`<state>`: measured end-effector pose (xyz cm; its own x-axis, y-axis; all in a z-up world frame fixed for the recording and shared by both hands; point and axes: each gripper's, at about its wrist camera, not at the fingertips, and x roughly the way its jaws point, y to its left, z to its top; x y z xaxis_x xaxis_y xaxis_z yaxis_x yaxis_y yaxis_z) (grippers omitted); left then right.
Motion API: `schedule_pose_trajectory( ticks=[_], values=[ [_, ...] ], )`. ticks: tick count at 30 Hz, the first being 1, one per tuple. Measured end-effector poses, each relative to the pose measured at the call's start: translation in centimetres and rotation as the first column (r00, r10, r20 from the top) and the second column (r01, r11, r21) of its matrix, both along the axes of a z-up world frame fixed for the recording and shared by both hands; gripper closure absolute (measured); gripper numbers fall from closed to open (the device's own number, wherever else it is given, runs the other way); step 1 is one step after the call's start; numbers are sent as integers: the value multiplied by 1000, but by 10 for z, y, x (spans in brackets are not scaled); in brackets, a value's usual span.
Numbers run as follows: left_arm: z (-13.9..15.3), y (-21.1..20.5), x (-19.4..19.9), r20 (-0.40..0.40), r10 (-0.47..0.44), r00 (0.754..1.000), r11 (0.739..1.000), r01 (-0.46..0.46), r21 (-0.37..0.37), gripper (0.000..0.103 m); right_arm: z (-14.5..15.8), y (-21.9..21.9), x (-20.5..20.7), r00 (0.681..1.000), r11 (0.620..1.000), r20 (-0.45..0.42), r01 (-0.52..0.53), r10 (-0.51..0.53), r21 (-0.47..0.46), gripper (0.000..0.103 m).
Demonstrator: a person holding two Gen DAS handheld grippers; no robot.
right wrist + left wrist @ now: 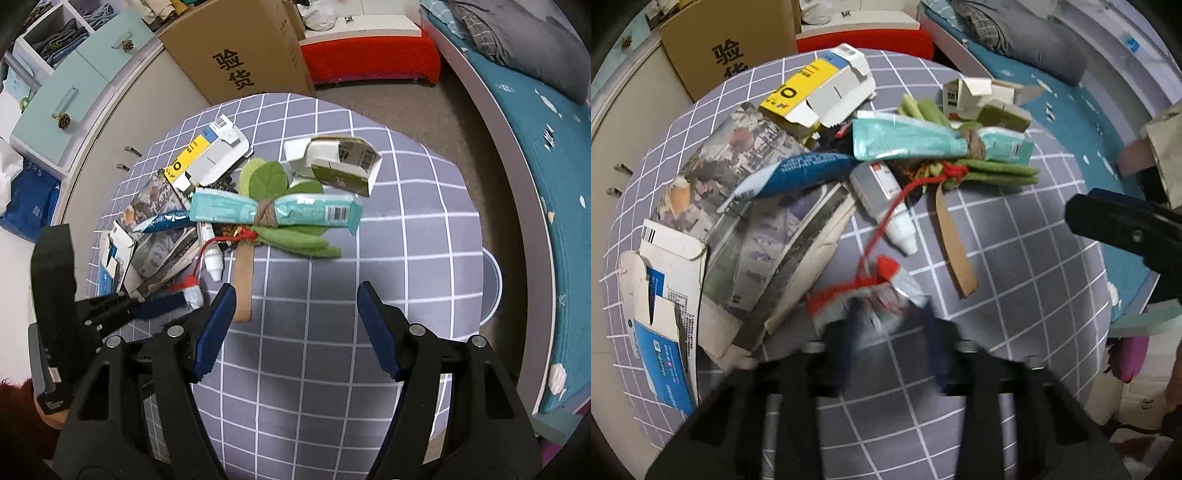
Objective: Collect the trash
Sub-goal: 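Grasp red-white wrapper with left tool while right tool grasps green-tied tube bundle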
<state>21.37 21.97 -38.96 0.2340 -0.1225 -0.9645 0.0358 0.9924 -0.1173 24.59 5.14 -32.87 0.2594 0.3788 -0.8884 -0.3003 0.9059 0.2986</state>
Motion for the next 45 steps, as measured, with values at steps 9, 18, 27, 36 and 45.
schedule_pose_trajectory(
  ticks=[9,18,27,36,45],
  values=[
    [29,38,-4,47,173,984,969,-161,-189,103,-4,14,26,998,998,30,-47,48,-52,36],
    [31,63,-22,-2,281,960,939,-275,-204,97,-33,48,43,982,978,-23,-187,186,-95,52],
    [8,47,-12,-24,266,964,950,-266,-166,58,-36,42,38,967,969,-70,-245,244,-12,94],
    [-5,18,9,0,149,989,987,-149,-52,62,-30,13,24,977,983,-127,-161,171,84,95],
    [-5,-3,7,-14,121,993,992,-121,-39,103,-10,12,16,979,976,-140,-118,145,183,96]
  ],
)
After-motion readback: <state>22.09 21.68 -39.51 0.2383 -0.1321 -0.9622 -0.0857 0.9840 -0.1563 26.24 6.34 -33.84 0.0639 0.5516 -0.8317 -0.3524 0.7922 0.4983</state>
